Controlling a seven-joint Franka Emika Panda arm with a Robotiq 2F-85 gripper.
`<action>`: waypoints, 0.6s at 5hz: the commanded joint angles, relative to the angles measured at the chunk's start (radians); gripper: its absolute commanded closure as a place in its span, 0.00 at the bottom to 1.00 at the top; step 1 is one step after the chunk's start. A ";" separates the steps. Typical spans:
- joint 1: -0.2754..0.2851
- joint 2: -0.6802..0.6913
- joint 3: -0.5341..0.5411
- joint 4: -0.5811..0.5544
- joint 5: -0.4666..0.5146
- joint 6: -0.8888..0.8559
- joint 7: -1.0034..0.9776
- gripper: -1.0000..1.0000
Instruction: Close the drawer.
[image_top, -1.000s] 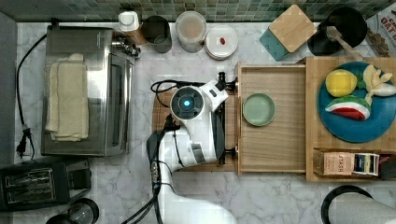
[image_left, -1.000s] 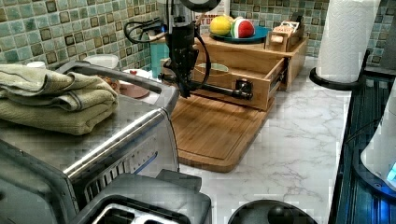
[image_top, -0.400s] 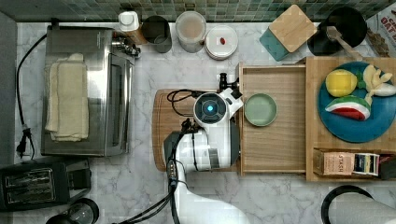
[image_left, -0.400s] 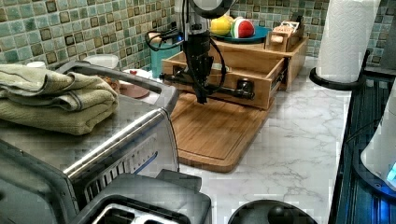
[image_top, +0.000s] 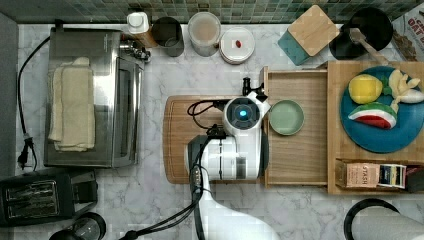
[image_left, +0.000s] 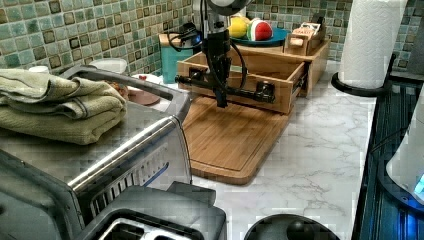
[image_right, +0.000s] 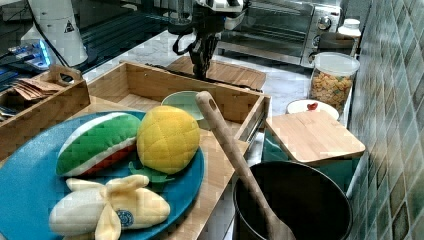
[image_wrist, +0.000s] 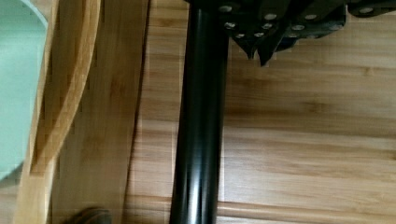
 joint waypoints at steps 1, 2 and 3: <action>-0.223 0.017 -0.183 0.206 -0.018 -0.062 -0.167 1.00; -0.262 0.018 -0.224 0.166 0.049 0.060 -0.311 1.00; -0.305 0.018 -0.263 0.143 0.091 0.164 -0.437 1.00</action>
